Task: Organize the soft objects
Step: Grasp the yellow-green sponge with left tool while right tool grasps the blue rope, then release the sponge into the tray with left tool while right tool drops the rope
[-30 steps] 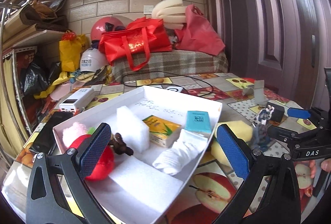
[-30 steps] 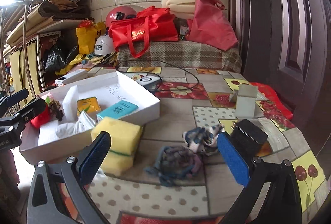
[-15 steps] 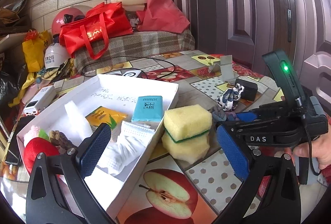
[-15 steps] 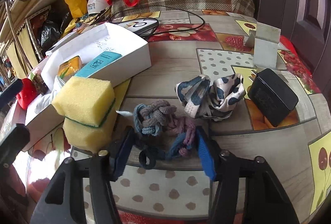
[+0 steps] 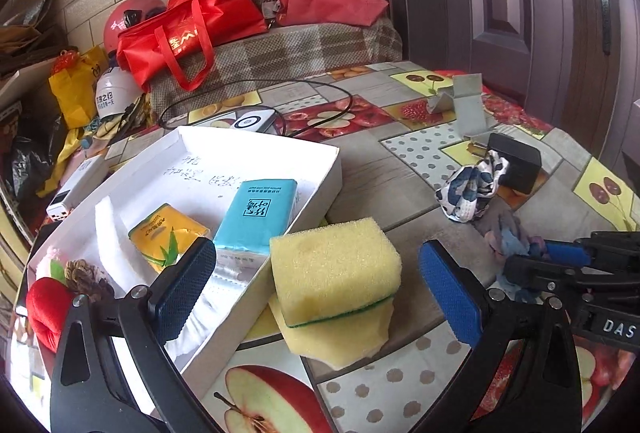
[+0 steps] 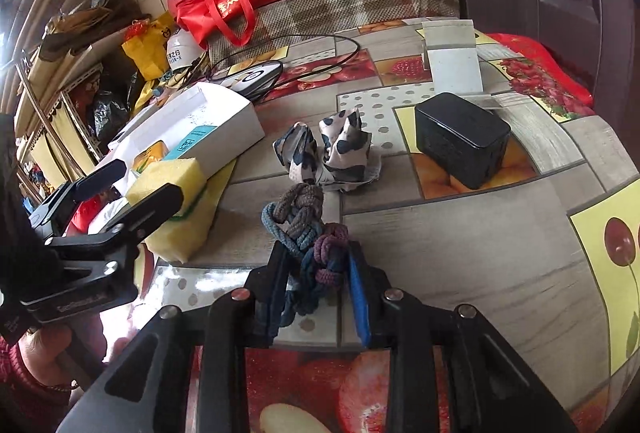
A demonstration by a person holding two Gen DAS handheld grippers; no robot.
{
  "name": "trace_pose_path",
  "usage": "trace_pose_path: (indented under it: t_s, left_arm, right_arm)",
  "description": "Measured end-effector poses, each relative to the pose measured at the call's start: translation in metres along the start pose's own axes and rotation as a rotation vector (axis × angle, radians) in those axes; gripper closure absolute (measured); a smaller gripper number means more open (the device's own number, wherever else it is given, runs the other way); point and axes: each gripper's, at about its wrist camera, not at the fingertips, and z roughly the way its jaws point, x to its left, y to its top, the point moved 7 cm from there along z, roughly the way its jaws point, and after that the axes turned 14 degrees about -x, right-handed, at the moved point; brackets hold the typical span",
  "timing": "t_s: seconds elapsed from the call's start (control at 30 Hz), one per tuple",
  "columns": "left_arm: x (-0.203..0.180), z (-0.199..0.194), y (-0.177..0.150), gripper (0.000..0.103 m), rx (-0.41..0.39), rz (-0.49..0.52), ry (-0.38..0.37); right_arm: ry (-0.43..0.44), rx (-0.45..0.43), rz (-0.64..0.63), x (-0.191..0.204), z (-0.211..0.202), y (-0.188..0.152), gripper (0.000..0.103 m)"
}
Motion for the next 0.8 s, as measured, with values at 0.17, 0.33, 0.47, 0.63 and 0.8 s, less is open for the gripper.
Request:
trace_pose_path:
  t_s: [0.17,0.33,0.47,0.63,0.8]
  left_arm:
    - [0.0,0.007,-0.006,0.042,0.04,0.003,-0.007]
    - [-0.001,-0.012,0.005,0.05,-0.067,-0.012,-0.044]
    - [0.0,-0.045,0.015,0.05,-0.218,-0.013,-0.053]
    - [0.022,-0.083,0.014,0.05,-0.323,-0.063,-0.029]
    - [0.044,-0.108,0.005,0.049,-0.346,-0.084,-0.012]
  right_arm:
    - [0.015,0.004,0.002,0.002,0.0,0.0,0.074]
    - [0.016,-0.004,0.002,0.001,0.0,0.001,0.074]
    - [0.011,-0.028,-0.008,0.002,-0.004,0.004,0.074]
    - [0.007,-0.157,-0.059,0.009,-0.028,0.014,0.074]
    - [0.007,-0.347,-0.215,0.04,-0.064,0.02,0.074]
